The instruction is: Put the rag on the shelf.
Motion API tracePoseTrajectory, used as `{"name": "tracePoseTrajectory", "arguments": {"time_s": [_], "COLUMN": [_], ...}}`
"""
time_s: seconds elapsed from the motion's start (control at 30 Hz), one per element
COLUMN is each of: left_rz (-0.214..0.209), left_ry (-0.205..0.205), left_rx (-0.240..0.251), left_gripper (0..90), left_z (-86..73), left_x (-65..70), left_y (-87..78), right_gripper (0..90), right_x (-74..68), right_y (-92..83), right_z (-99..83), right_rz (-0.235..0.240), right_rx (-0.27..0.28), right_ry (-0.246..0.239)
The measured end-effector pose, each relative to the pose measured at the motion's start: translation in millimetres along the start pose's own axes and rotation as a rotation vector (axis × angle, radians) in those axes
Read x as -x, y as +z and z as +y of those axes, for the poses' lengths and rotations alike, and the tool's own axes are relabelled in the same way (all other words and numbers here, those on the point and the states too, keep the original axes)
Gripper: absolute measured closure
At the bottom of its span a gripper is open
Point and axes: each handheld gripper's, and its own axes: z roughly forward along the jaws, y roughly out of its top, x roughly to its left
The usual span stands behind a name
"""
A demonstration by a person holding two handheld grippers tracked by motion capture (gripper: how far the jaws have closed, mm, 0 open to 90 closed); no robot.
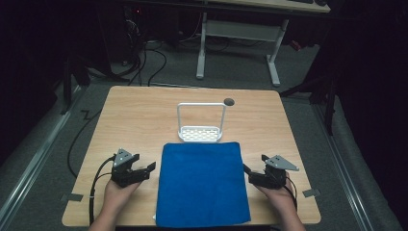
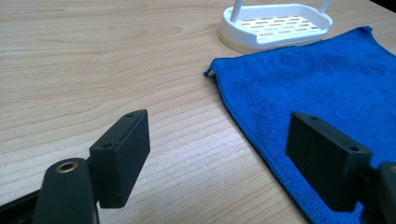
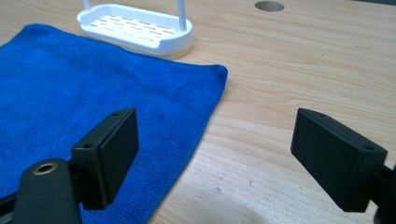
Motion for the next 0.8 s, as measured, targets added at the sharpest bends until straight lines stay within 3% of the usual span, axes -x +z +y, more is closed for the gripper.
{"name": "tracePoseTrajectory", "arguments": {"time_s": [0.3,0.8], "left_rz": [0.008,0.010], "left_ry": [-0.011,0.006], "left_rx": [0.010,0.013], "left_gripper": [22.6,22.6], "left_z": [1.0,0.5], "left_x": [-2.5,-1.8], "left_y": [-0.1,-1.7], "right_gripper": [15.6,14.5], "right_x": [-0.1,-2.3], "right_y": [-0.8,-0.3], "right_z": [-3.5,1.9], "right_rz": [0.000,-0.005], "right_rx": [-0.015,-0.026], "right_ry": [-0.005,-0.031]}}
